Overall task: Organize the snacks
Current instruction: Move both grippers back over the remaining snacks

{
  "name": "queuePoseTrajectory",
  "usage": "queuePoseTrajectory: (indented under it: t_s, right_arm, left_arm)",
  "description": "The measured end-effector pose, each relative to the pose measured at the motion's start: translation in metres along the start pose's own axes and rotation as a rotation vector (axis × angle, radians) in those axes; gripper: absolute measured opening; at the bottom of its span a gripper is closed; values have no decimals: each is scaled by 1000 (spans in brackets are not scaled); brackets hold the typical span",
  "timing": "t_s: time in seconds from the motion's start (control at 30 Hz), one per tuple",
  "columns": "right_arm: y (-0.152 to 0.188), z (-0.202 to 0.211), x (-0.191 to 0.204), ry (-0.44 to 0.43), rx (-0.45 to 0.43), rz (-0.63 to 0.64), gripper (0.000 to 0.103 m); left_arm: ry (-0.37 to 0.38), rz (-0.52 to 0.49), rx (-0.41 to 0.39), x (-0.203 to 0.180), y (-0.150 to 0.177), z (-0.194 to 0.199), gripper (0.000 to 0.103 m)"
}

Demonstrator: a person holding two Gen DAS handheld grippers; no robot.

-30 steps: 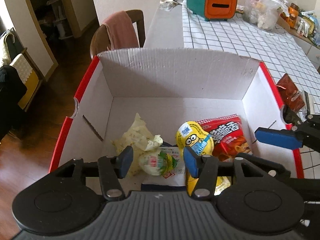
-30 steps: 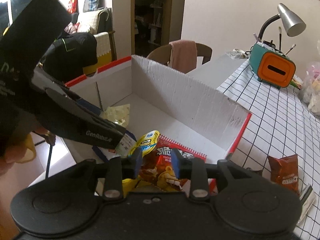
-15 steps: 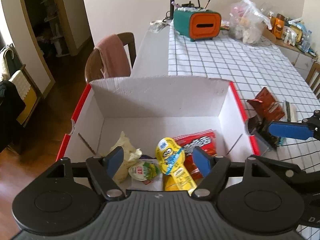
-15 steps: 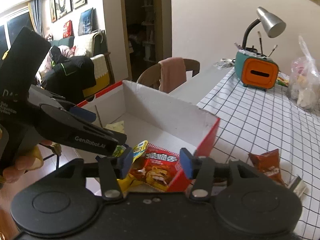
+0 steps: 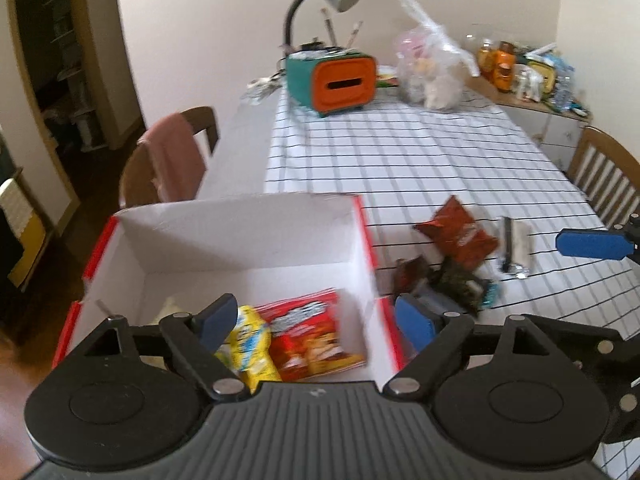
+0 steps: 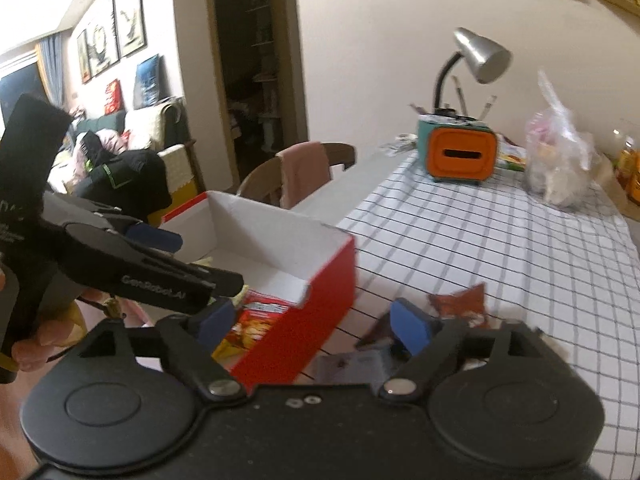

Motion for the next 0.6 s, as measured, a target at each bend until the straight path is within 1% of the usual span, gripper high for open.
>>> queuePoseTrajectory:
  t_s: [0.03,0.07,0.2,0.37,0.5,0.6]
  right_arm:
    - [2,5,-7,11,-4,-8,98]
    - [6,10,-13,19,-11,-15,101]
    - [19,30,-43,69,-8,-46,101]
    - [33,49,-82,140,-8,-100,101]
    - [42,59,-110,192,-12,-135,101]
    - [48,60,-132,228,-4,-154,101]
  left_arm:
    - [9,-4,-2,-7,-1,-1,87]
    - [22,-10,-1,-15,-2,-2,87]
    - [60,-23,12,-44,-2,-6,87]
    - [85,-50,25,-83,-2,-13,87]
    - [110,-51,62,-112,0,-25,87]
    - [128,-74,76,-135,3,-33,87]
Point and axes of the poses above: each gripper's, at about its wrist camera, not at the fingertips, and z roughly against the way its jaws point, x to its left, y to its underside, the point moved 3 cm from there along -z, roughly the way its jaws point, and after that the axes turned 10 degrees about -y, right-handed, at the moved point
